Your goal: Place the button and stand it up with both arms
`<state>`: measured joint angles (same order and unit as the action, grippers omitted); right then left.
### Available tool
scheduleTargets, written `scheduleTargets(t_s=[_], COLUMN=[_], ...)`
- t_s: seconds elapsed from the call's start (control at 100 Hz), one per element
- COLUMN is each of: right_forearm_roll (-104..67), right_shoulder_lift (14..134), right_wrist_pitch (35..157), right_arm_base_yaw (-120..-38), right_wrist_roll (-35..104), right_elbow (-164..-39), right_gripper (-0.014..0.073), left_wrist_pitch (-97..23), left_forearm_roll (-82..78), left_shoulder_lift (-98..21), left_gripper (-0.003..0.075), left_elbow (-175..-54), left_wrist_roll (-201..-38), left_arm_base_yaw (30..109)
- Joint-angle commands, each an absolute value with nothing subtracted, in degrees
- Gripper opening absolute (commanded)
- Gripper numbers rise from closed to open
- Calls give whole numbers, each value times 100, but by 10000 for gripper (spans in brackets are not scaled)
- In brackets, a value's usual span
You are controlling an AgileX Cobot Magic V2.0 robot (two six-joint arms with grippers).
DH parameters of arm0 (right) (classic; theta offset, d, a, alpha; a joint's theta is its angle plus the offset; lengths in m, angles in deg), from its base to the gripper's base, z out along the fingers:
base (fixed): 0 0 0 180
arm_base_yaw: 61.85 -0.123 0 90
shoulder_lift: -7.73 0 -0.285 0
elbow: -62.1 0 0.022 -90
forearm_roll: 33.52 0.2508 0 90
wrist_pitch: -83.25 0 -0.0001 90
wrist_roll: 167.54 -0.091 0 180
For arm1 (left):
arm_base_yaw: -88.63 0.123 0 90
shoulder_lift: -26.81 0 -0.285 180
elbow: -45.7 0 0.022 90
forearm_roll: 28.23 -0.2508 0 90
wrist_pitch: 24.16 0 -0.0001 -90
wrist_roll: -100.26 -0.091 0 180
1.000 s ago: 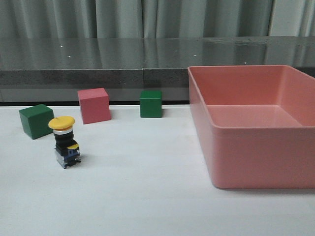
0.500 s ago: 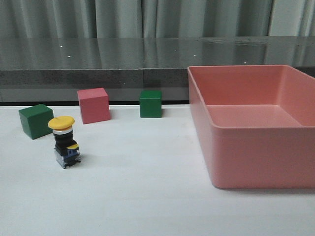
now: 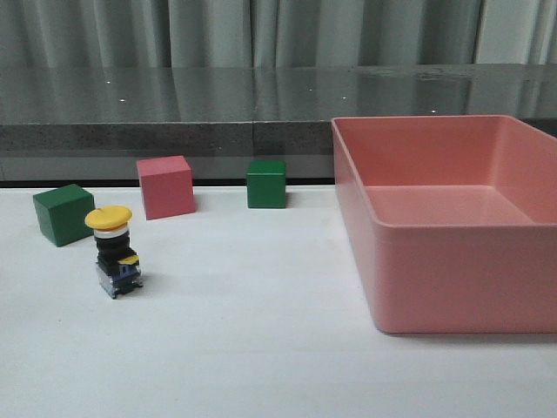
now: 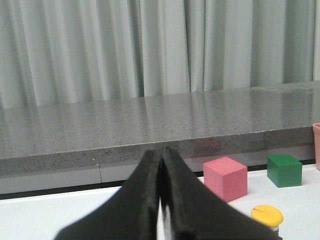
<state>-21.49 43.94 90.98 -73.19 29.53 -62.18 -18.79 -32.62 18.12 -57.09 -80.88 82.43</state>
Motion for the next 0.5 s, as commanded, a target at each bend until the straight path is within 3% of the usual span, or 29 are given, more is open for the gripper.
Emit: scheduleTargets(t_s=[0.0, 0.18, 0.49], right_forearm_roll=[-2144, -2465, -2533], right_shoulder_lift=[4394, 3838, 1574], right_wrist_pitch=[8621, 8573, 8567], right_arm_base_yaw=[-7289, -7289, -6861], right_wrist_roll=[2974, 2967, 2745], right_elbow=[-6340, -6104, -4800], right_gripper=[-61, -61, -61], left_wrist_pitch=[-1409, -1409, -1409], left_forearm_roll=[-3219, -3219, -3219], left_shoulder_lift=[1741, 1741, 1741], left_gripper=[-20, -20, -20], left_elbow=[-5448, -5448, -5448], left_wrist_roll=[-8030, -8030, -8030], left_arm_base_yaw=[8249, 8249, 8249])
